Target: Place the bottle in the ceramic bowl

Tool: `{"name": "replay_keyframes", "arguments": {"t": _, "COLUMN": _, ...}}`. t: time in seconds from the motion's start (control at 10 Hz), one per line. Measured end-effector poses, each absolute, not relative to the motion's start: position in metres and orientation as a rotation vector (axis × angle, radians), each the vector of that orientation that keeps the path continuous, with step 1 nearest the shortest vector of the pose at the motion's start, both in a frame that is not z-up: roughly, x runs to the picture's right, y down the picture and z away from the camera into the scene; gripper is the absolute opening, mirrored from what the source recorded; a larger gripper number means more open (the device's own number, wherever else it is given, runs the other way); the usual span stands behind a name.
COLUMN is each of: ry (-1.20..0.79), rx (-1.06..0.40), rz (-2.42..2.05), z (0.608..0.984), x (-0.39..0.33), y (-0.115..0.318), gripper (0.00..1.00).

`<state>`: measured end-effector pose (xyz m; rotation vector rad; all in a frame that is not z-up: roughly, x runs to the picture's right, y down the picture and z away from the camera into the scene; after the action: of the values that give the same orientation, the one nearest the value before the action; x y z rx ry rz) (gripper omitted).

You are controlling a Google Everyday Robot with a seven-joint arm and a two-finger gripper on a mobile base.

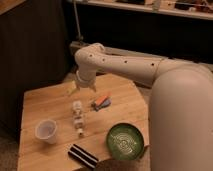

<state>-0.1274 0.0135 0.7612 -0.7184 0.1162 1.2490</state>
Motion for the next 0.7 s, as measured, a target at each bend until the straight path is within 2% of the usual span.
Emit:
{"name": "replay_keyframes", "arguments": {"t": 0.4, "ry": -0.062, "rx": -0.823, "rz": 1.215, "z": 0.769, "x": -0.127, "y": 0.030, "gripper": 0.80}}
{"name": "replay_keyframes", "arguments": {"t": 0.7, "ry": -0.096, "rx": -0.806, "rz": 1.156, "z": 0.775, "x": -0.136, "y": 0.046, "gripper": 0.80}}
